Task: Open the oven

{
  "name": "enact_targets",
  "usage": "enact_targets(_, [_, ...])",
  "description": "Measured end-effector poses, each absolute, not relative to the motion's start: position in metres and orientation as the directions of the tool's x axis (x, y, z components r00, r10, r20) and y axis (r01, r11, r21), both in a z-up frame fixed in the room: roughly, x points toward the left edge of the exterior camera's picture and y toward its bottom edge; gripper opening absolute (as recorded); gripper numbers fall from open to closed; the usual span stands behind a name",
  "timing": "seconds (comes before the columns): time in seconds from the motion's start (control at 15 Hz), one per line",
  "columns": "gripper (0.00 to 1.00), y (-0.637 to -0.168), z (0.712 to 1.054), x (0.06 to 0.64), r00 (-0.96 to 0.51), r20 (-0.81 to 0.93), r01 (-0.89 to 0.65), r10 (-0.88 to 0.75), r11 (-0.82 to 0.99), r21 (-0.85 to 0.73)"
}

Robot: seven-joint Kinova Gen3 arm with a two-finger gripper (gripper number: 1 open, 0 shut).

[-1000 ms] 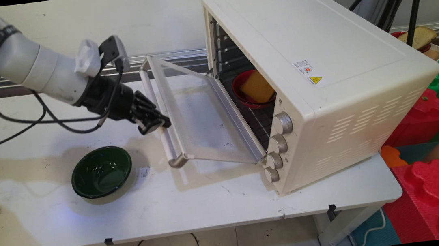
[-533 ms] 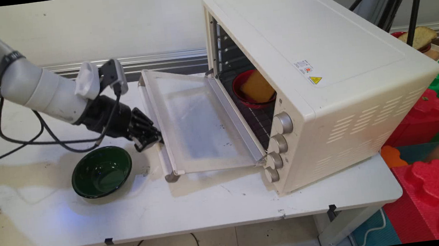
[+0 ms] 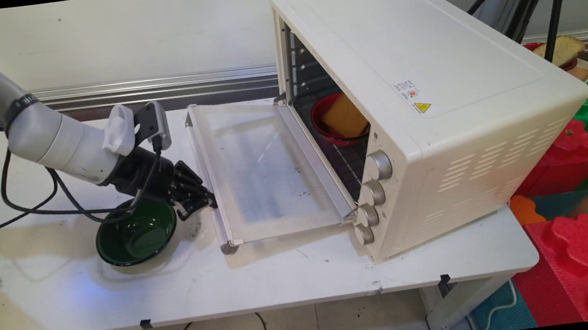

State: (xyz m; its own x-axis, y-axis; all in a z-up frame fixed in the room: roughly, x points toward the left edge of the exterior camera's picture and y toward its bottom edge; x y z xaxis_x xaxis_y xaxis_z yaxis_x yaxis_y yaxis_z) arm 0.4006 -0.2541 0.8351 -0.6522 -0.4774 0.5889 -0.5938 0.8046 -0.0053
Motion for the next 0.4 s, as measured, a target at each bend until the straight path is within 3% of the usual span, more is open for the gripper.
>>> enact_targets(0.4, [0.0, -0.2493, 0.8265, 0.4062, -0.652, 0.588, -0.6, -0.479, 0.8, -0.014])
